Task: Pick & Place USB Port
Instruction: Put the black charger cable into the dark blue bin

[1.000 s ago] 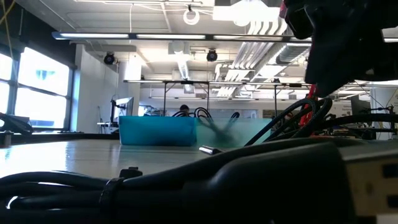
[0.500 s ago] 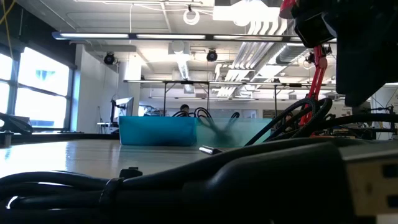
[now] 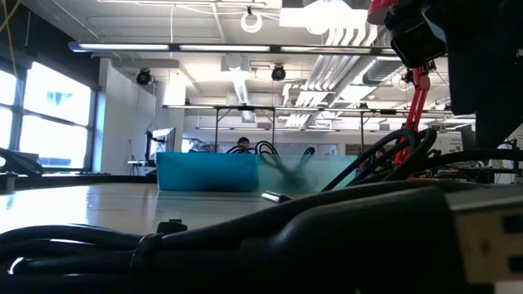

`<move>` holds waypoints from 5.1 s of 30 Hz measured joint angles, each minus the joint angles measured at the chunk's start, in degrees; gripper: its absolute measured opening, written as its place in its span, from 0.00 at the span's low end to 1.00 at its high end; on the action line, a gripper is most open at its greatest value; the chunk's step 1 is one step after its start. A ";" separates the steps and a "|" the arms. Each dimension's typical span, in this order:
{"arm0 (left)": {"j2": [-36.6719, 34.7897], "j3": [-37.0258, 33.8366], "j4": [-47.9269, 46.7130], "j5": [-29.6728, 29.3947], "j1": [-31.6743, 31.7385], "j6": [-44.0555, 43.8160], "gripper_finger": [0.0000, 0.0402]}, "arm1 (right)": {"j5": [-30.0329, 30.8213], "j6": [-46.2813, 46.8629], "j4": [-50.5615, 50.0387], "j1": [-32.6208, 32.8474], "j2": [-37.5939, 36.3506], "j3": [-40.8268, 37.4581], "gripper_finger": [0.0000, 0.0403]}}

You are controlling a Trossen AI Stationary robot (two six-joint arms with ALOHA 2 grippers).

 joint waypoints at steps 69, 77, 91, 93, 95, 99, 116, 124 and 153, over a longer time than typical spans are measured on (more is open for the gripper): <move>-1.23 -0.02 11.90 -1.94 29.27 26.11 0.38 | 3.03 -49.31 37.32 -7.54 -10.92 0.04 0.01; -1.73 -0.02 17.30 3.82 32.98 36.03 0.50 | 1.07 -51.57 27.09 -7.52 -15.58 0.04 0.00; -1.86 0.04 29.90 5.01 39.09 45.84 0.50 | -11.96 -55.98 20.78 -11.07 -19.10 0.04 0.00; -1.78 0.04 31.86 7.15 40.15 44.44 0.50 | -13.95 -56.95 20.61 -11.87 -19.26 0.04 0.00; -1.72 0.04 32.54 8.22 40.97 42.77 0.50 | -15.38 -57.60 20.55 -12.66 -19.29 0.04 0.00; -1.64 0.02 32.26 11.62 42.47 38.77 0.50 | -17.66 -58.64 20.52 -13.89 -19.30 0.04 0.00; 0.44 0.00 32.50 13.34 47.64 36.60 0.45 | -21.10 -61.47 20.68 -19.40 -19.30 0.04 0.00; 0.42 0.00 32.59 14.01 50.30 40.68 0.08 | -22.23 -62.19 20.78 -22.38 -19.30 0.04 0.00; -5.87 0.05 8.41 -17.51 50.81 53.77 0.04 | -19.14 -64.92 10.03 -35.49 -27.40 0.07 0.15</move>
